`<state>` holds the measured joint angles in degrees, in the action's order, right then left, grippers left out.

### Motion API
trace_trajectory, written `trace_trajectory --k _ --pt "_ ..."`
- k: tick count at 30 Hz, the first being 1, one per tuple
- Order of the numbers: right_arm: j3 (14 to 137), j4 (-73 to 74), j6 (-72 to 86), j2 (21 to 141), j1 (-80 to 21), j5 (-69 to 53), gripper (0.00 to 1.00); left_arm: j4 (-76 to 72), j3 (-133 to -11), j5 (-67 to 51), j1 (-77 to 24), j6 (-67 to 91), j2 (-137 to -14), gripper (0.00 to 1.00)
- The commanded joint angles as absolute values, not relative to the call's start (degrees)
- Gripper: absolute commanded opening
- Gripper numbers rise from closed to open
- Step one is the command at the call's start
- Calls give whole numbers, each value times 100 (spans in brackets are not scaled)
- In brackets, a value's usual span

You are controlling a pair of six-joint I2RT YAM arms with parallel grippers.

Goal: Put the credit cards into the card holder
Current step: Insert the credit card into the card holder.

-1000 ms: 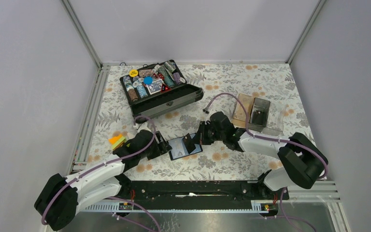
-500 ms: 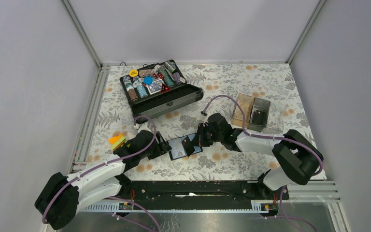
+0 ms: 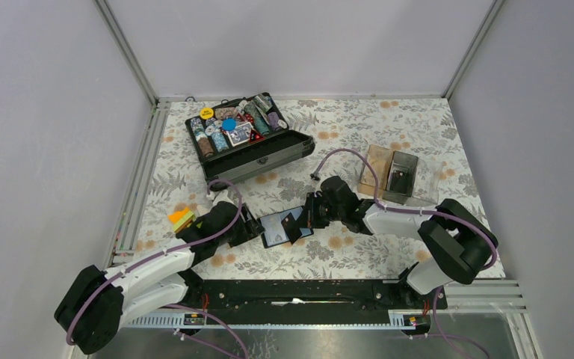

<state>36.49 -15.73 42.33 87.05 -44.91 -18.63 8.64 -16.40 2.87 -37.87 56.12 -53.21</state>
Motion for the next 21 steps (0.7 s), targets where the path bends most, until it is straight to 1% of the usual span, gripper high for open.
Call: trace_trajectory --k 1,21 --pt "3621 -1643 4278 8774 -4544 -1930 0 584 -1648 444 -3806 5550 -5393 58" --pt "3721 -2130 4410 9332 -4563 -2158 0 329 -1678 545 -3854 5307 -6057 53"
